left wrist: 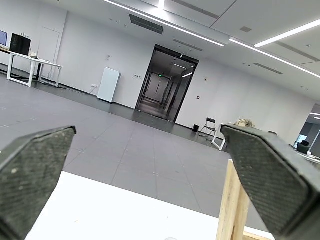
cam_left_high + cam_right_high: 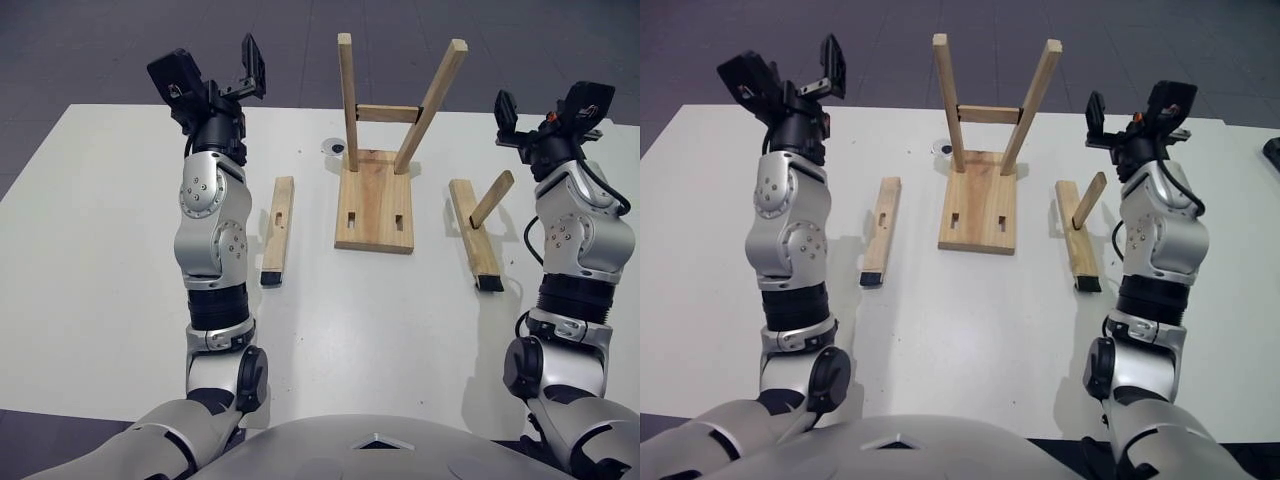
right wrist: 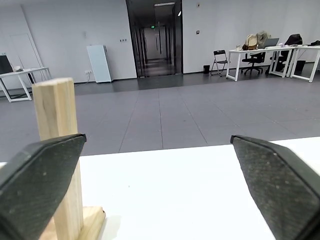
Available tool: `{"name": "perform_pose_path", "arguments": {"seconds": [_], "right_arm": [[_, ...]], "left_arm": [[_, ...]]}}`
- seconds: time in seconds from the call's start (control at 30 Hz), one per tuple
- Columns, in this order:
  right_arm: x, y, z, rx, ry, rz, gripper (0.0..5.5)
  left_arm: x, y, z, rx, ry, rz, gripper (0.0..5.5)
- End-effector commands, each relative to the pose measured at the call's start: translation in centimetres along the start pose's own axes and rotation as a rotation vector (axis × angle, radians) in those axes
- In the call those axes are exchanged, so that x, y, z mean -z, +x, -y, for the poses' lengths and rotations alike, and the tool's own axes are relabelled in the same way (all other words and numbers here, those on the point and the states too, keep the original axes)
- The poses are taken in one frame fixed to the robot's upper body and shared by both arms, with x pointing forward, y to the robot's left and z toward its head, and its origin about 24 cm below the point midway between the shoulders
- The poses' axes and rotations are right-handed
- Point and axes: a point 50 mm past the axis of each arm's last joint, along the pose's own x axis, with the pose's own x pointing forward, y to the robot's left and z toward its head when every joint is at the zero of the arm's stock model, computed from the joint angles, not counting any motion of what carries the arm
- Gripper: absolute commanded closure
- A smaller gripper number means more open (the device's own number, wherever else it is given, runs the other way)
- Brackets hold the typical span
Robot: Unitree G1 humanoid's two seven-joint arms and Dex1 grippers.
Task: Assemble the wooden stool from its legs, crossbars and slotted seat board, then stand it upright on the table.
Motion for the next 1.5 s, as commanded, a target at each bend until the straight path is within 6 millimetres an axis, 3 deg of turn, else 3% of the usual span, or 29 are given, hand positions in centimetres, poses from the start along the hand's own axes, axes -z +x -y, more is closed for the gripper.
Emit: {"name": "perform_pose_path", "arguments": {"seconds": [0.03, 0.23, 0.37, 0.43, 0.5, 0.6, 0.67, 0.77, 1.1, 1.37, 1.5], "right_arm": [[0.2, 0.0, -0.2, -0.027, -0.002, -0.017, 0.14], [-2.2, 0.2, -1.0, -0.07, -0.018, 0.07, 0.14], [-7.8, -0.2, -2.2, -0.135, 0.046, 0.303, 0.14], [-9.6, -0.6, -3.2, -0.174, 0.092, 0.375, 0.14], [-8.0, -0.6, -3.5, -0.167, 0.057, 0.312, 0.14], [-0.9, -0.9, -3.0, -0.037, -0.018, 0.053, 0.14], [3.1, -2.6, -2.8, 0.017, -0.12, -0.046, 0.14], [5.6, -3.8, -3.3, 0.007, -0.134, -0.111, 0.14], [3.1, -3.0, -3.5, -0.088, -0.014, 0.022, 0.14], [-1.2, -2.3, -3.1, -0.118, -0.051, 0.152, 0.14], [-5.1, -1.8, -1.7, -0.062, -0.026, 0.284, 0.14]], "left_arm": [[0.5, -0.2, 0.0, -0.009, 0.018, -0.015, 0.1], [0.8, -0.3, -0.2, -0.017, 0.028, -0.027, 0.1], [0.7, -0.2, -0.5, -0.022, 0.033, -0.025, 0.1], [0.5, -0.1, -0.7, -0.027, 0.038, -0.021, 0.1], [0.5, 0.0, -0.8, -0.029, 0.04, -0.02, 0.1], [0.6, -0.1, -0.8, -0.029, 0.046, -0.026, 0.1], [0.8, -0.2, -0.8, -0.023, 0.05, -0.035, 0.1], [1.0, -0.4, -1.1, -0.032, 0.055, -0.046, 0.1], [1.5, -0.2, -1.1, -0.031, 0.063, -0.055, 0.1], [1.5, -0.1, -1.1, -0.039, 0.056, -0.045, 0.1], [1.5, -0.2, -0.9, -0.036, 0.052, -0.043, 0.1]]}}
